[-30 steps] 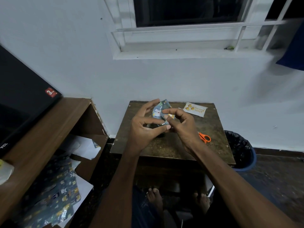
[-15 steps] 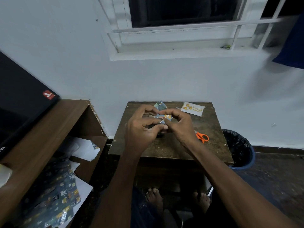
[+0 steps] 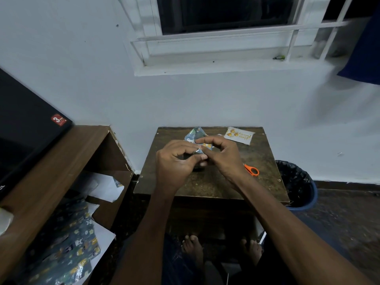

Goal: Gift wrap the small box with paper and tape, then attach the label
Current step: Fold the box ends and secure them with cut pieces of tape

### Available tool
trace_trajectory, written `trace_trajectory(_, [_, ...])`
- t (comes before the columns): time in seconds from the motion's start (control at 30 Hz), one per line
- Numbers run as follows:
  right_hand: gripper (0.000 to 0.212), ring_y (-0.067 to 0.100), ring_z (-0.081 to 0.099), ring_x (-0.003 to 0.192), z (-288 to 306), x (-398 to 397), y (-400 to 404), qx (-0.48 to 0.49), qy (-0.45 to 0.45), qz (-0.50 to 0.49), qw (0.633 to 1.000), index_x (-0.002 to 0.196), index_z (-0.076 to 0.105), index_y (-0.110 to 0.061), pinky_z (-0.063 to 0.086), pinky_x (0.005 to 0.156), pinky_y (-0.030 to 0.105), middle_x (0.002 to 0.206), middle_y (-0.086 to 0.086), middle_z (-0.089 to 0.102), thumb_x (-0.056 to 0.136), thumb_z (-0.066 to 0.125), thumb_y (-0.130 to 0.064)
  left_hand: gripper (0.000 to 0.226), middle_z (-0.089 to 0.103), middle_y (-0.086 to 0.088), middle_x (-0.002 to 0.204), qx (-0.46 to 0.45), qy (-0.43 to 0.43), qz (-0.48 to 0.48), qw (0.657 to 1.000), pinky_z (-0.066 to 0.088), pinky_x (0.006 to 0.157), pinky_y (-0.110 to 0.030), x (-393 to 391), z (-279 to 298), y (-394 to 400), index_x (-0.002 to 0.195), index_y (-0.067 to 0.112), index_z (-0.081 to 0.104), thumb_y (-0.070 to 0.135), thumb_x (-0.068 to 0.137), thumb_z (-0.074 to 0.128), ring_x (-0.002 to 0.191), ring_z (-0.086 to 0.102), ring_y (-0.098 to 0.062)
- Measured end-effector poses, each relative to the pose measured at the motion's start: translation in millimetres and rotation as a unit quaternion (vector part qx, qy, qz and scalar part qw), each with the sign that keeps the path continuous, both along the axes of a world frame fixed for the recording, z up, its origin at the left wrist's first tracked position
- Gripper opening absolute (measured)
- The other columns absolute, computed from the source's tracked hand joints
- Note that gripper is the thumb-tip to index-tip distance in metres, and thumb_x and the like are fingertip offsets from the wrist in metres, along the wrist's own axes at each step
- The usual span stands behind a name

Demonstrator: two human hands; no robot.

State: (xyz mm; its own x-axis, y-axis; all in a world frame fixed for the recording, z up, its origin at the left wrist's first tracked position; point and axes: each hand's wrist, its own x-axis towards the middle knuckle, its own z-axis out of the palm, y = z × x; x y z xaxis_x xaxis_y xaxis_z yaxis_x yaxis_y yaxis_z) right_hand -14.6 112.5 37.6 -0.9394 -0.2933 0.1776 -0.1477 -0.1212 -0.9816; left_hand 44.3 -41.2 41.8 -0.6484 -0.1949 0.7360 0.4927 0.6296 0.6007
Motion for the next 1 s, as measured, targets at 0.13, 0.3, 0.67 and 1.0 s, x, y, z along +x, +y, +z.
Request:
trace_trajectory(0.13, [0.017, 0.027, 0.074, 0.101, 3, 1, 0, -0.016, 0.002, 0.016, 1.0, 0.105, 0.081, -0.014, 0.066, 0.075, 0.044, 0.125, 0.01, 0.068, 0.1, 0.067, -0.007, 0.015, 0.074, 0.01, 0.09, -0.073, -0.021, 0.074, 0.994, 0.055, 0.071, -0.039, -2, -7, -1, 0.088, 0.016, 0.079, 0.028, 0.086, 0.088, 0.087, 0.068, -0.01])
trace_trajectory(0.3, [0.025, 0.032, 0.069, 0.116, 2, 0, 12, -0.081, -0.058, 0.105, 0.989, 0.107, 0.071, 0.005, 0.062, 0.089, 0.044, 0.128, 0.021, 0.066, 0.088, 0.062, 0.016, 0.025, 0.07, 0.008, 0.084, -0.068, -0.016, 0.112, 0.991, 0.052, 0.063, -0.041, -2, -6, -3, 0.087, 0.015, 0.075, 0.038, 0.088, 0.083, 0.079, 0.064, -0.013])
trace_trajectory(0.67, [0.028, 0.021, 0.071, 0.109, -4, 4, 8, -0.058, 0.02, 0.059, 0.996, 0.103, 0.072, 0.003, 0.062, 0.086, 0.039, 0.117, 0.016, 0.073, 0.079, 0.077, 0.017, 0.04, 0.072, 0.006, 0.091, 0.041, -0.018, 0.042, 0.998, 0.06, 0.079, -0.042, 2, 5, -1, 0.096, 0.015, 0.068, 0.032, 0.074, 0.097, 0.091, 0.073, -0.016])
trace_trajectory(1.0, [0.015, 0.023, 0.069, 0.117, -1, 6, 7, -0.042, 0.015, 0.085, 0.995, 0.103, 0.077, 0.003, 0.063, 0.086, 0.038, 0.13, 0.005, 0.068, 0.088, 0.077, 0.003, 0.032, 0.074, 0.007, 0.091, -0.074, -0.003, 0.037, 0.997, 0.051, 0.083, -0.028, -6, -4, -24, 0.088, 0.01, 0.08, 0.038, 0.078, 0.092, 0.099, 0.064, -0.021])
